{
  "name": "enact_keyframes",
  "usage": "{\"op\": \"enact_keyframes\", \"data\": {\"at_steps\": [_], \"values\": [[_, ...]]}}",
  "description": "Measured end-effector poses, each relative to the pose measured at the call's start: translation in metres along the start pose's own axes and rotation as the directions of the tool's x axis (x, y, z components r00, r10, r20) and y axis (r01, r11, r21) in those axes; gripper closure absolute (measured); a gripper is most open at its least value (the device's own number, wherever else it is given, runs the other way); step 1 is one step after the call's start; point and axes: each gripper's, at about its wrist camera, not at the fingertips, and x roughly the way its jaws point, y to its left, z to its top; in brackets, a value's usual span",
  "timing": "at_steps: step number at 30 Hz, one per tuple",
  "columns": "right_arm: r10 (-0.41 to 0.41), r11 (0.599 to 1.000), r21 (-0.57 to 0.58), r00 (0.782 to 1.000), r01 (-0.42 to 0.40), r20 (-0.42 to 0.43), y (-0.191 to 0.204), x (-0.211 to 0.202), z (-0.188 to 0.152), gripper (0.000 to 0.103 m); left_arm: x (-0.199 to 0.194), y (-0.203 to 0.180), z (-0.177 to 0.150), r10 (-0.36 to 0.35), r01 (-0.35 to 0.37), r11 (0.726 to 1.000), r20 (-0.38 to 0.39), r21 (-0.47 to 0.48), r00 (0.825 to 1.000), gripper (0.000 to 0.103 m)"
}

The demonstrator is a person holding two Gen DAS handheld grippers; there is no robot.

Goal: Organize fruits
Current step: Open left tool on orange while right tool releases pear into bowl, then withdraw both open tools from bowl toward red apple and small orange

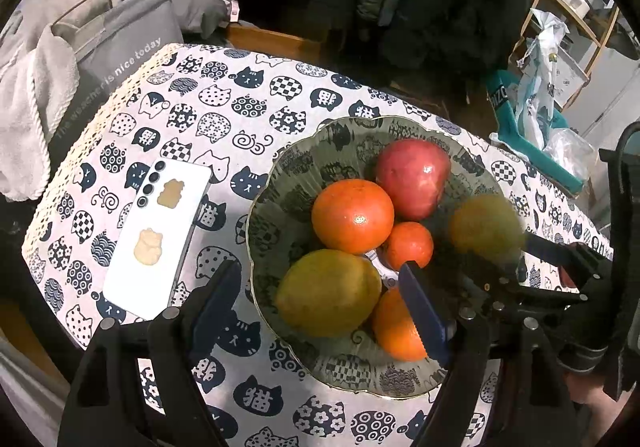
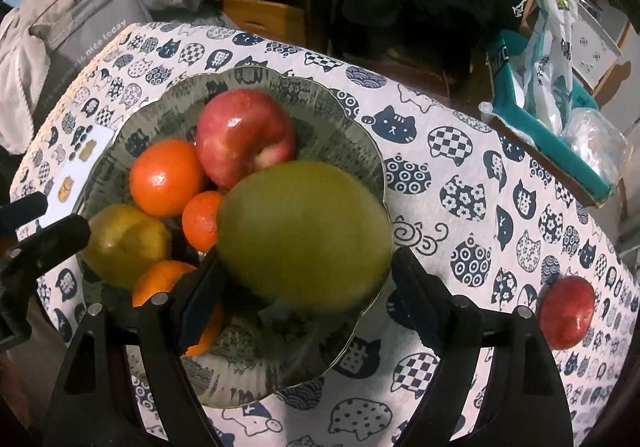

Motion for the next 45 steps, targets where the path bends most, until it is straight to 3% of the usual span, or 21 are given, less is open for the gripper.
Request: {"op": "enact_keyframes", "data": {"at_steps": [10,20,34,45], "values": [[0.009,0.999,0.031,0.997,-0.012,0.082,-0.006,-0.034,0.007,0.02,-0.017,-0.003,0.003,-0.029,0.029,1.0,0.03,-0.007,0.999,0.021],[-0.006,0.997,0.074,0.981,-0.008,0.193,-0.022,-0.093,0.007,0.02,-0.05,-0.019,0.006,-0.06,0.058,0.998,0.089,0.029,0.994,0.021],[-0.052,0.995,0.097,0.935,0.019,0.351,-0.043,-0.183,-0.013,0.02,-0.11,-0.049,0.009,-0.118,0.098,0.99,0.204,0.105,0.972,0.02],[-0.087,0.994,0.102,0.904,0.049,0.419,-0.063,-0.237,-0.036,0.02,-0.146,-0.084,0.006,-0.147,0.096,0.977,0.275,0.192,0.95,0.016]]}}
